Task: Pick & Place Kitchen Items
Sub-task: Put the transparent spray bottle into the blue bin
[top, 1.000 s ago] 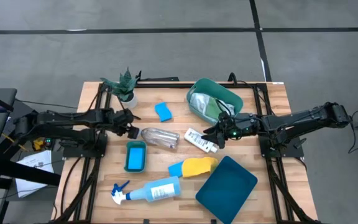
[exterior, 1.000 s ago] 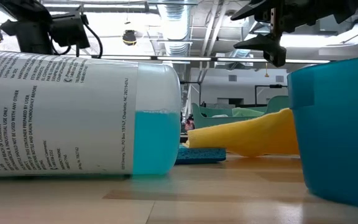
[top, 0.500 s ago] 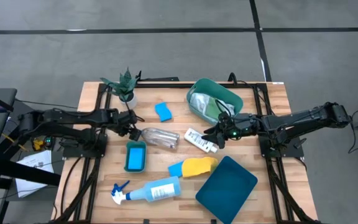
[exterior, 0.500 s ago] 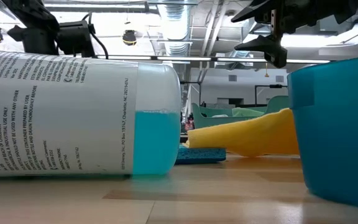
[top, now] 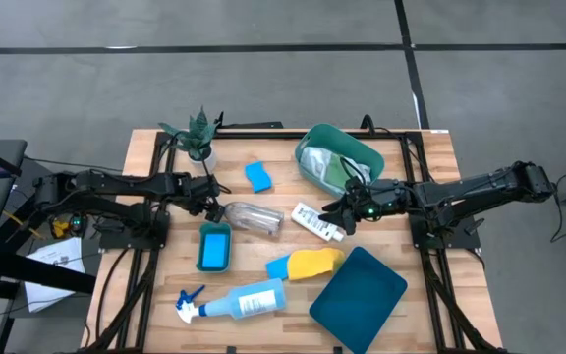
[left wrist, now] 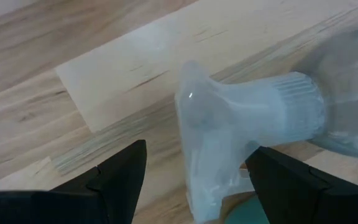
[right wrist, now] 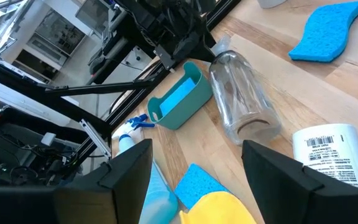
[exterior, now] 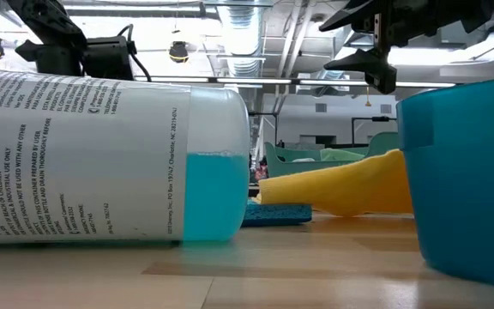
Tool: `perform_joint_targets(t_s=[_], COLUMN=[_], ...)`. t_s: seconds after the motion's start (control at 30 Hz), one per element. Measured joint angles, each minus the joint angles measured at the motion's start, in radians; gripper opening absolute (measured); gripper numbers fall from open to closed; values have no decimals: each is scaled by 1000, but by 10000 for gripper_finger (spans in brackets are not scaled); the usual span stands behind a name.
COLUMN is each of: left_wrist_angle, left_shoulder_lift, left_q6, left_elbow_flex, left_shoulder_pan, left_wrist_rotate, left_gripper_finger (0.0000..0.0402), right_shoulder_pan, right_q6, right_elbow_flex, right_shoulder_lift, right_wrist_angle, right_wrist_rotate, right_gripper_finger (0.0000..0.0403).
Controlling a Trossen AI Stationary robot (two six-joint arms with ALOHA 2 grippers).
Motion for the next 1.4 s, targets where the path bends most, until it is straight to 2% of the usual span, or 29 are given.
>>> perform_joint_targets(t_s=[0.17,0.53,1.0,1.4], left_wrist_angle=[8,45,54,82], left_shoulder_lift=[0,0,-21,-240], left_q6=[0,-1,-1,1], left_elbow_flex=[0,0,-1,16], left_shoulder_pan=[0,0,-21,-23], left_wrist_rotate=[-1,-3,-4,-101], left_gripper_finger=[247,113,113,113], right_shoulder_pan=[0,0,0,0], right_q6=[0,0,0,-8], right_elbow_flex=[0,0,0,0], right_shoulder_lift=[0,0,0,0], right_wrist_angle=[0,0,0,0], right_wrist_rotate=[0,0,0,0], right_gripper_finger=[240,240,240,240])
